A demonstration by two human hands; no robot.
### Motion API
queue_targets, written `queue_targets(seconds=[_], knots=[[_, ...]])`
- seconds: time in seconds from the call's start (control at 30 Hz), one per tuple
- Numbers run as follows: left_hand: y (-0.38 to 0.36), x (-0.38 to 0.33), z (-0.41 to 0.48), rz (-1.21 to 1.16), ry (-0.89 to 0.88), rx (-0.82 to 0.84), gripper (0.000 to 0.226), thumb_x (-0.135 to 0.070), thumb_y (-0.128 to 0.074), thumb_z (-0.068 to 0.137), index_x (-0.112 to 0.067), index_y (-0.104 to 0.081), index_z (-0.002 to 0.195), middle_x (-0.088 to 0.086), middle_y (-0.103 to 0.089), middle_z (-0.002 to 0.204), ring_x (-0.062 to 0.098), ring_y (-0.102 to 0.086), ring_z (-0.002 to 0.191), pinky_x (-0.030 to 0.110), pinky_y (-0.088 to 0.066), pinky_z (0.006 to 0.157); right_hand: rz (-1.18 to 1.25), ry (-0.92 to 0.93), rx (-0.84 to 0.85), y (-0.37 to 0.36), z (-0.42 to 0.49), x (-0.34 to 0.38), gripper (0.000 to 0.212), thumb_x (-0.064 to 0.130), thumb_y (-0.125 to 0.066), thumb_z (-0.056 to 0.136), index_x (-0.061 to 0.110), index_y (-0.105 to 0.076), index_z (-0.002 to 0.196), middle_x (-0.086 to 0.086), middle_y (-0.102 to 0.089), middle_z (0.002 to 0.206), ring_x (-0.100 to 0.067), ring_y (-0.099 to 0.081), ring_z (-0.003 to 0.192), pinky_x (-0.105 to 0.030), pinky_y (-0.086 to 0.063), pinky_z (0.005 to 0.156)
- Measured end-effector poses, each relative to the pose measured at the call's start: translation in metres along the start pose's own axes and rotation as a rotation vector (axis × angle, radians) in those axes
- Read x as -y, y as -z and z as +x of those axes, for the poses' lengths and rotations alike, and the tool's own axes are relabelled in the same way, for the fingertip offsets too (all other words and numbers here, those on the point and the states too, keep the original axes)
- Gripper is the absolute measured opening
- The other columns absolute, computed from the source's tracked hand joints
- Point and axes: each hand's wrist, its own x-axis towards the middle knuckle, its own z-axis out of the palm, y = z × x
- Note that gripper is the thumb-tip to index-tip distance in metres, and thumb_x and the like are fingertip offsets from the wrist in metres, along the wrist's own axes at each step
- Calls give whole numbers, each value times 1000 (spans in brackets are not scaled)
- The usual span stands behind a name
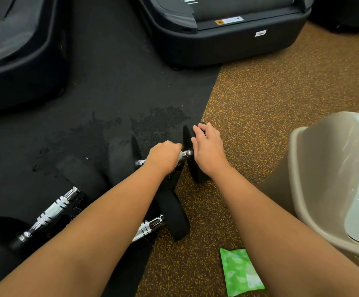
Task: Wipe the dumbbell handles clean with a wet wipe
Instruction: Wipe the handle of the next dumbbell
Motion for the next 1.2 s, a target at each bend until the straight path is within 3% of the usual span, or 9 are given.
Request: queue_targets(seconds=[0.1, 0.37, 0.57, 0.7, 0.9, 1.03, 1.2], knots=[[8, 5, -3, 48, 77, 61, 19, -6, -53, 88, -9, -57, 107, 14, -61, 108, 35, -61, 101, 40, -50, 77, 39, -7, -7, -1, -1, 0, 39, 19, -49, 95, 1, -50, 130, -19, -48, 132, -38, -35, 130, -50, -32, 107], [19, 18, -8, 213, 127, 261, 39, 6, -61, 79, -5, -60, 117, 13, -59, 119, 34, -60, 110, 39, -50, 83, 35, -4, 13, 2, -3, 1, 40, 20, -45, 97, 3, -46, 133, -16, -44, 135, -33, -31, 133, -45, -29, 110], [8, 14, -12, 239, 74, 171, 31, 3, -57, 84, -7, -61, 113, 11, -61, 115, 31, -61, 105, 37, -50, 80, 11, 2, 22, 3, -3, 0, 41, 22, -44, 97, 4, -44, 135, -14, -42, 137, -31, -29, 133, -41, -26, 111], [10, 6, -9, 141, 90, 86, 29, 5, -58, 81, -6, -60, 108, 13, -61, 109, 33, -62, 101, 39, -51, 78, 16, -9, 15, 2, -3, 2, 40, 21, -45, 97, 4, -46, 133, -16, -44, 136, -33, -31, 132, -44, -28, 111], [2, -7, 1, -32, 61, -21, 17, -11, -55, 89, -11, -56, 107, 13, -62, 105, 33, -62, 97, 39, -49, 71, -2, -10, 16, 2, -1, 3, 40, 21, -45, 97, 4, -47, 132, -16, -44, 135, -34, -33, 131, -46, -30, 109], [-9, -18, 5, -141, -48, -59, 18, -22, -48, 96, -12, -55, 110, 11, -62, 105, 31, -62, 94, 40, -48, 73, -13, -5, 9, 3, -2, 3, 39, 20, -46, 96, 3, -48, 132, -18, -45, 135, -34, -34, 131, -44, -29, 110], [-14, -4, -1, -90, -154, -58, 23, -26, -49, 95, -15, -54, 115, 7, -55, 111, 26, -56, 103, 38, -46, 81, -10, -4, 20, 4, -2, 3, 40, 20, -45, 96, 3, -46, 133, -17, -43, 137, -34, -32, 131, -43, -28, 110]])
